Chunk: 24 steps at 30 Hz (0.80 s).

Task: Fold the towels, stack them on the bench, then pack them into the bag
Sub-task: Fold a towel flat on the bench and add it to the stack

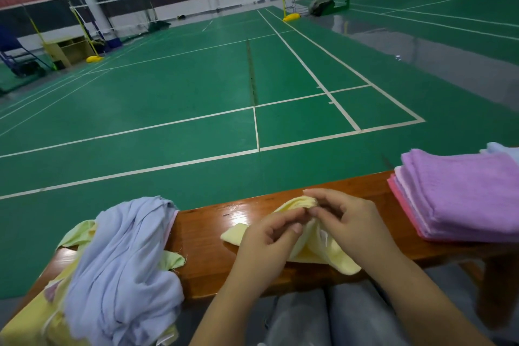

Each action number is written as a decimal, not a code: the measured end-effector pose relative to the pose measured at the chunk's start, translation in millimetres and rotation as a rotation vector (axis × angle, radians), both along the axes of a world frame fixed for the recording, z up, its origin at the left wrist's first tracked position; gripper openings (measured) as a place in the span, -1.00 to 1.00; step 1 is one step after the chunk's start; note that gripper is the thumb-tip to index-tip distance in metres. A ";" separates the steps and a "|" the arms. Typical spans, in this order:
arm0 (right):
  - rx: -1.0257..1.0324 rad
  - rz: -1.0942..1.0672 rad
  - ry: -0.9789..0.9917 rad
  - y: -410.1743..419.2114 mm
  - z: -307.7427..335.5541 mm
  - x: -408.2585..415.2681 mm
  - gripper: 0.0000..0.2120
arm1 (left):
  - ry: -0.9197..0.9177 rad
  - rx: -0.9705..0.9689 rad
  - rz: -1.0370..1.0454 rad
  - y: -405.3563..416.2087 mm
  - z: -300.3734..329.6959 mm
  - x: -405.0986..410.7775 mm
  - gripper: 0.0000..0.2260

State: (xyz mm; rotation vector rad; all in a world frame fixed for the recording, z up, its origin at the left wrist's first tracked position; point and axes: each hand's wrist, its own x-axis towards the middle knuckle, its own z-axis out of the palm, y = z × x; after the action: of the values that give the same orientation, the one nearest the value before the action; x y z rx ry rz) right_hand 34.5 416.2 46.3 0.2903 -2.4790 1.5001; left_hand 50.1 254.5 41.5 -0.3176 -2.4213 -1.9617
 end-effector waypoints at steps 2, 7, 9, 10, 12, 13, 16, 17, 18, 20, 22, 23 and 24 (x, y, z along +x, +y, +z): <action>-0.064 0.023 -0.039 4.4 1.2 -1.0 -0.72 | 0.168 -0.190 0.103 -11.8 -7.1 -3.6 -0.82; -0.226 0.070 -0.108 8.4 9.7 -3.3 -0.75 | 0.267 -0.624 0.202 -35.3 -28.7 -20.3 -0.48; -0.264 0.074 -0.124 9.5 13.8 -3.0 -0.76 | 0.109 -0.612 0.107 -39.9 -34.7 -23.5 -0.48; -0.283 0.076 -0.132 10.1 15.1 -2.9 -0.76 | 0.048 -0.564 0.078 -42.0 -37.7 -23.9 -0.57; -0.308 0.077 -0.138 12.2 16.5 -3.0 -0.75 | -0.012 -0.477 0.082 -44.4 -40.8 -22.8 -0.77; -0.314 0.074 -0.137 13.9 16.3 -3.3 -0.75 | -0.017 -0.455 0.096 -45.4 -41.3 -21.8 -0.84; -0.317 0.064 -0.135 18.2 14.0 -4.8 -0.75 | -0.030 -0.364 0.125 -46.8 -40.0 -17.1 -0.89; -0.319 0.062 -0.135 18.9 13.6 -5.5 -0.76 | -0.036 -0.330 0.132 -46.8 -38.6 -15.5 -0.88; -0.321 0.061 -0.135 19.5 13.2 -6.3 -0.76 | -0.044 -0.293 0.133 -46.9 -36.7 -13.7 -0.87; -0.330 0.054 -0.130 20.5 12.6 -8.3 -0.76 | -0.055 -0.214 0.114 -48.3 -32.2 -10.7 -0.87; -0.339 0.031 -0.128 22.4 11.5 -10.4 -0.75 | -0.046 -0.151 0.074 -50.5 -27.5 -8.3 -0.89; -0.345 0.016 -0.127 23.6 10.9 -11.3 -0.75 | -0.036 -0.133 0.053 -51.5 -24.8 -7.4 -0.89; -0.353 0.004 -0.125 24.7 10.3 -12.1 -0.75 | -0.026 -0.128 0.038 -52.1 -22.3 -6.5 -0.89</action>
State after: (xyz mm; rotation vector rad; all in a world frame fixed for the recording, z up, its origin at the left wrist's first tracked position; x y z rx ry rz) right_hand 22.4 440.9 56.5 0.1412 -2.2427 1.9709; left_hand 43.6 202.4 19.3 -0.2466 -2.5548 -1.8114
